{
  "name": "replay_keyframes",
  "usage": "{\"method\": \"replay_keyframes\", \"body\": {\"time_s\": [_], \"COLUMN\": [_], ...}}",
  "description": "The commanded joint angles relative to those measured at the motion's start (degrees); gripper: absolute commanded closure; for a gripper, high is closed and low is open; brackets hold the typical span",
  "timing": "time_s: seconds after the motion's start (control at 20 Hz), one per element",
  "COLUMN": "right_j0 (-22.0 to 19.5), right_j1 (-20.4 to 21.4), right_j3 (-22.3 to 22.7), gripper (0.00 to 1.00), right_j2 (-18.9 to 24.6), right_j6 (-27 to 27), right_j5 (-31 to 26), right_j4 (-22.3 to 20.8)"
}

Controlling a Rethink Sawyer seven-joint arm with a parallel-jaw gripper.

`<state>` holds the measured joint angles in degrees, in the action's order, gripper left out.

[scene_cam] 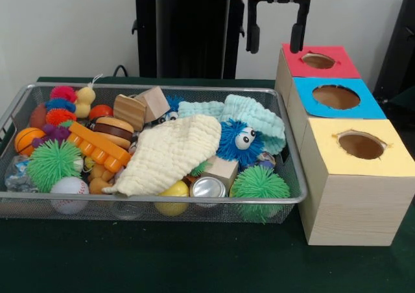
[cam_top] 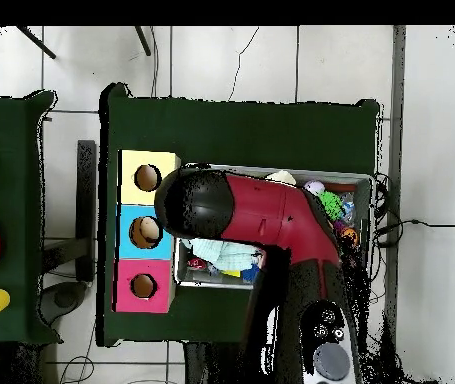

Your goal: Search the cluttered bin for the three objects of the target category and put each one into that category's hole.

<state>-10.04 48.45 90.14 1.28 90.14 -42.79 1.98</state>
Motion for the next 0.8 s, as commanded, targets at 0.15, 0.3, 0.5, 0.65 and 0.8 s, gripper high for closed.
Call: {"method": "replay_keyframes", "body": {"time_s": [0.15, 0.3, 0.5, 0.65, 0.8], "right_j0": [-2.2, -3.3, -4.3, -4.8, -5.4], "right_j1": [-0.4, 0.1, 0.3, 0.8, 1.1], "right_j3": [6.8, 7.8, 8.6, 9.4, 10.1], "gripper": [0.0, 0.0, 0.0, 0.0, 0.0], "right_j2": [6.7, 7.1, 7.7, 7.9, 8.8], "right_j6": [-3.4, -4.5, -5.1, -5.0, -4.7], "right_j5": [0.7, 1.2, 1.1, 1.1, 1.0], "right_j4": [-2.5, -3.1, -3.8, -4.6, -4.5]}}
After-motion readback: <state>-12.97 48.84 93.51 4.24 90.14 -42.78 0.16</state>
